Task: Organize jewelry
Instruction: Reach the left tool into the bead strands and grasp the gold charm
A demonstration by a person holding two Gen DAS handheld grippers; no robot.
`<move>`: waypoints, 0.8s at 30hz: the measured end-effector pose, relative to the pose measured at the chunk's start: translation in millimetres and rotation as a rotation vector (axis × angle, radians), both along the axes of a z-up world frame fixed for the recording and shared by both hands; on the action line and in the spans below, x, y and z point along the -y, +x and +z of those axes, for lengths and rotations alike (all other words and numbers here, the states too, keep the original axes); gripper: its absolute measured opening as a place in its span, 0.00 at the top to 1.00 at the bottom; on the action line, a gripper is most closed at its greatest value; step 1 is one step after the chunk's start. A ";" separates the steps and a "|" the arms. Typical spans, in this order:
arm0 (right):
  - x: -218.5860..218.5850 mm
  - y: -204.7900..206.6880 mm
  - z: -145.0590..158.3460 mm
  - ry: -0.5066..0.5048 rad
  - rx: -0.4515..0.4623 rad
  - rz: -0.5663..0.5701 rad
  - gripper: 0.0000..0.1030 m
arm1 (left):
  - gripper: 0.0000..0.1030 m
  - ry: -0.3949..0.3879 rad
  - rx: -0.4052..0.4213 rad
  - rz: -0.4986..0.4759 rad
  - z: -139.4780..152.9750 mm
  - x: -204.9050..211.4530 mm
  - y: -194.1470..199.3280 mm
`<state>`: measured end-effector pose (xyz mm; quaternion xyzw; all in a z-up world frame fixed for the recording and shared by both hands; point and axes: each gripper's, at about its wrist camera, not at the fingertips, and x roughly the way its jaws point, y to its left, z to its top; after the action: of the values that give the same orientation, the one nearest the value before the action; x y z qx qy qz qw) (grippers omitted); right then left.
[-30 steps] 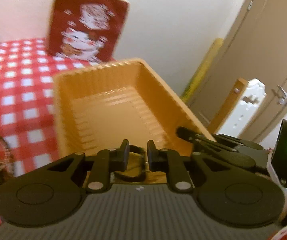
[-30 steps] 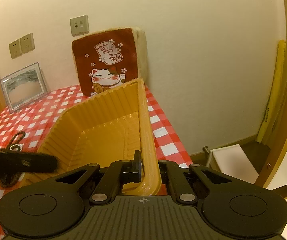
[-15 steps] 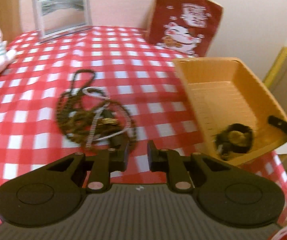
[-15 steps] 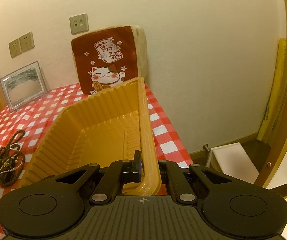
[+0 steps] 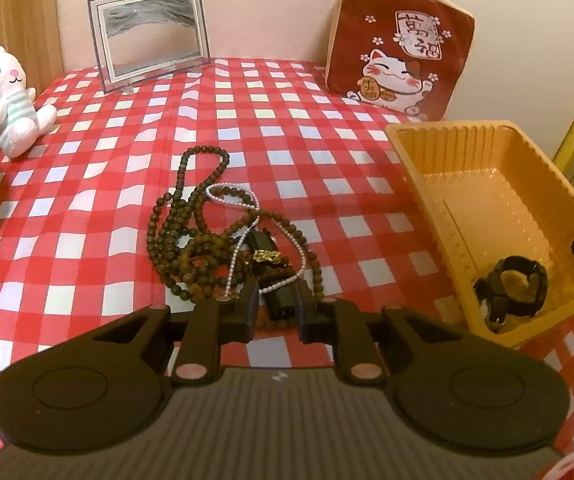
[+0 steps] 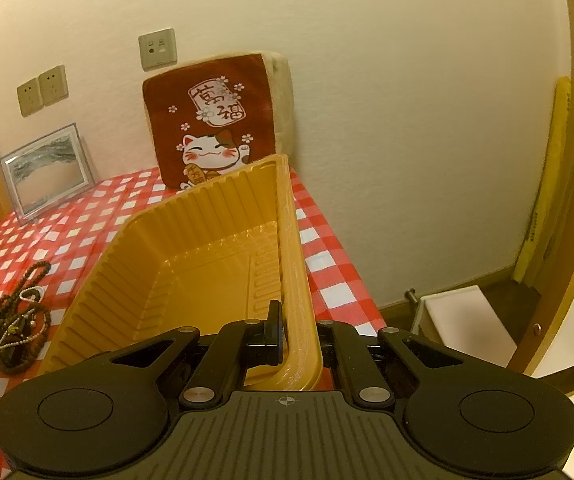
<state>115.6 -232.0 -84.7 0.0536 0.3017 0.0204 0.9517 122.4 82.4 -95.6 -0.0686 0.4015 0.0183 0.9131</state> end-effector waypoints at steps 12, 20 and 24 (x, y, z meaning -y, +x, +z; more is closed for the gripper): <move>-0.4 -0.3 0.1 -0.002 -0.002 -0.006 0.95 | 0.85 0.069 -0.011 0.037 -8.3 -18.5 1.9; -0.8 0.2 -1.0 -0.004 -0.005 -0.008 0.95 | 0.85 0.076 -0.006 0.094 -7.1 -44.5 7.7; 0.0 0.7 -1.9 -0.004 -0.007 -0.011 0.95 | 0.85 0.090 -0.002 0.065 -7.5 -40.6 11.9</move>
<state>116.3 -232.0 -86.6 0.0533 0.3047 0.0142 0.9509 134.3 122.9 -103.1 -0.0404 0.3990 0.0659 0.9137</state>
